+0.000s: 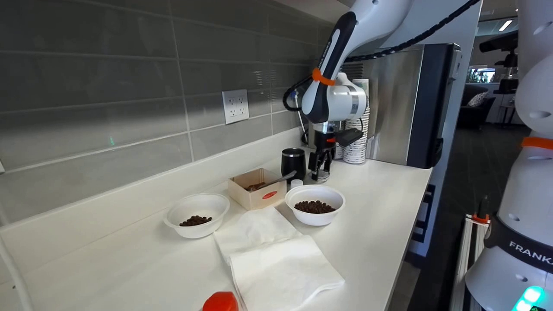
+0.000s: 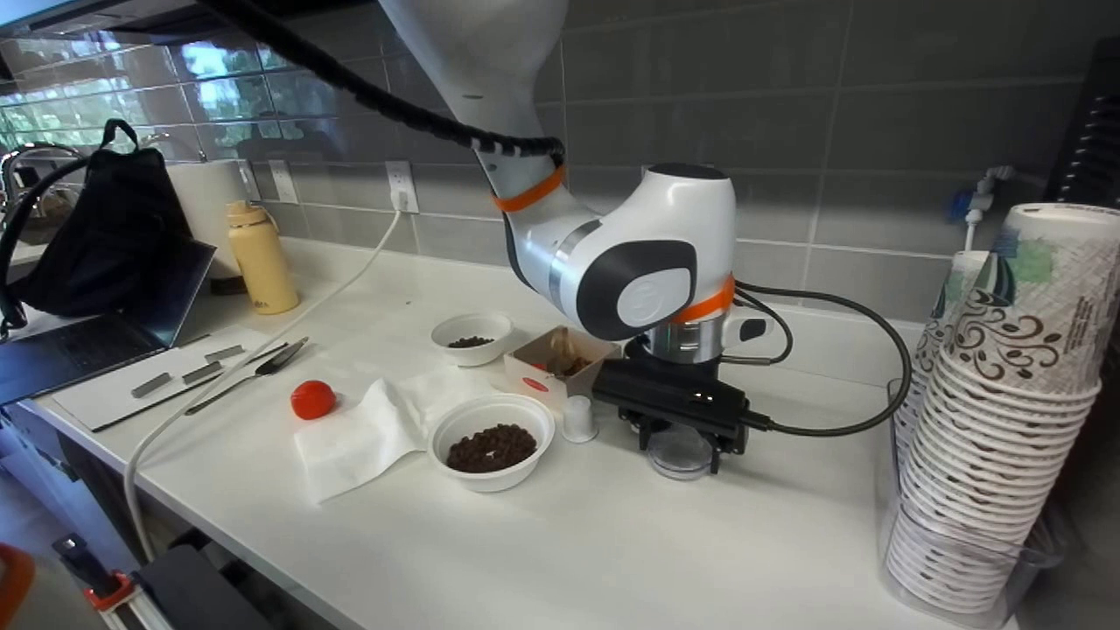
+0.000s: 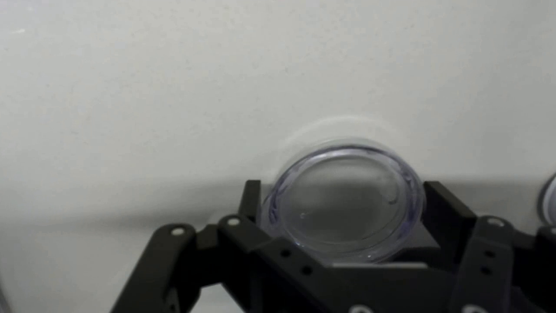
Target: Remove the lid from the flusk
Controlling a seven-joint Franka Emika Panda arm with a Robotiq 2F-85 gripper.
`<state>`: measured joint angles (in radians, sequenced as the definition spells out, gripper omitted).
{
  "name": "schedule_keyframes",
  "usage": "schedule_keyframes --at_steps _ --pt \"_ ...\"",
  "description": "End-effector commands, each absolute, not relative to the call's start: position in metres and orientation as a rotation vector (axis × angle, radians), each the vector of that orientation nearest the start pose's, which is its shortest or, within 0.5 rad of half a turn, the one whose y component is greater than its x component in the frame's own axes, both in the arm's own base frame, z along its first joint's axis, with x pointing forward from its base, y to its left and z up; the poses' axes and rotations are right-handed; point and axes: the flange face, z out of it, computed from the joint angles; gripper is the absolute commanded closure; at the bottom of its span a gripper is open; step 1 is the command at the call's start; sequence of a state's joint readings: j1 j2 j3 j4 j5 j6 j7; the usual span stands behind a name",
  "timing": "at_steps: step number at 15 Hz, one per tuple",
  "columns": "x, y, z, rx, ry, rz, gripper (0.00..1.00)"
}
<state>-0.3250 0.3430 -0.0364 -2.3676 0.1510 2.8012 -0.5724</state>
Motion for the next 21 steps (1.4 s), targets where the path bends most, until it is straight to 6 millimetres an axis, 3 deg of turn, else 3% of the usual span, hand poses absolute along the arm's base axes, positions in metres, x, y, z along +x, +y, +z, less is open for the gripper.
schedule_keyframes --at_steps 1,2,3,8,16,21 --pt "0.487 -0.196 0.177 -3.129 -0.129 -0.169 0.34" --pt "0.486 -0.196 0.178 -3.127 -0.126 -0.174 0.02" --pt "0.486 -0.196 0.18 -3.131 -0.123 -0.174 0.0" --pt "0.48 -0.19 0.21 -3.132 -0.122 -0.193 0.0" --pt "0.484 -0.175 0.312 -3.109 -0.121 -0.196 0.0" --pt "0.491 -0.163 0.346 -3.108 -0.126 -0.189 0.0"
